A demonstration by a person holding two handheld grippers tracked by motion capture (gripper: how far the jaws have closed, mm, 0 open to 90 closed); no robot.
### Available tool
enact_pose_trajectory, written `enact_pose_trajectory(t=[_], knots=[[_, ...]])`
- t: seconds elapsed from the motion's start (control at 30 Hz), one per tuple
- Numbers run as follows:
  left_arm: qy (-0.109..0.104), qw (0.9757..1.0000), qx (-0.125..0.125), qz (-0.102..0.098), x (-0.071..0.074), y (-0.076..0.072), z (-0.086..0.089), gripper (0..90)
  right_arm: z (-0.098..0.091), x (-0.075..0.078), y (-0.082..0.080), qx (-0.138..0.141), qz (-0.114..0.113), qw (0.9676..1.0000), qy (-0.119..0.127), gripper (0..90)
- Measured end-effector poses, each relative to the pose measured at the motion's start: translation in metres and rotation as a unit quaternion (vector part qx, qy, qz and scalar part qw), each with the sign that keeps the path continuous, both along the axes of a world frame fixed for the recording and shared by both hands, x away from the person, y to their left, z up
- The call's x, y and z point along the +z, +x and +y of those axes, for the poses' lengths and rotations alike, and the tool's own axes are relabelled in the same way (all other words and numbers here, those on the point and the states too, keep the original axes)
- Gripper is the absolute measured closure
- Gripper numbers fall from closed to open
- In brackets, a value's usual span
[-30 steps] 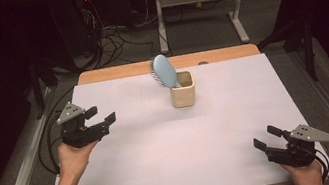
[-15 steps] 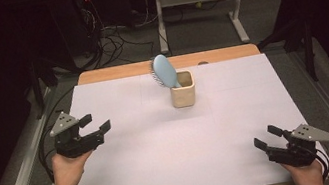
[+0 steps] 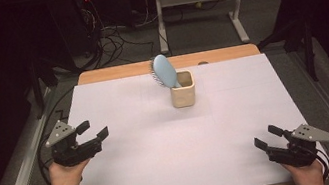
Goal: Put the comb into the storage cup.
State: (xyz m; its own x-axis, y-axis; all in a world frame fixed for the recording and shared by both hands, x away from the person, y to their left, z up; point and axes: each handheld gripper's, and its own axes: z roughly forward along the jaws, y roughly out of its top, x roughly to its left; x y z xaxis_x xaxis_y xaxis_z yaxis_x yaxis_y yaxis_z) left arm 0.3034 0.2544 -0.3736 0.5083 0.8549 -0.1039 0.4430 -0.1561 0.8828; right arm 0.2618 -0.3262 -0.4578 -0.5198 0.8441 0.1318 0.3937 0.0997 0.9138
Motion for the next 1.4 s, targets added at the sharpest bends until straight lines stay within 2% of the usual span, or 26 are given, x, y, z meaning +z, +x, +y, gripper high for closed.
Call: enact_pose_trajectory(t=[0.5,1.4], knots=[[-0.006,1.0,0.001,0.007,-0.016,-0.011,0.004,28.6,0.0,0.0,0.0,0.0,-0.001,1.0,-0.002,26.6],[-0.012,0.9997,0.006,0.02,-0.038,-0.018,0.007,28.2,0.001,0.0,0.0,0.001,0.001,1.0,-0.003,26.6]])
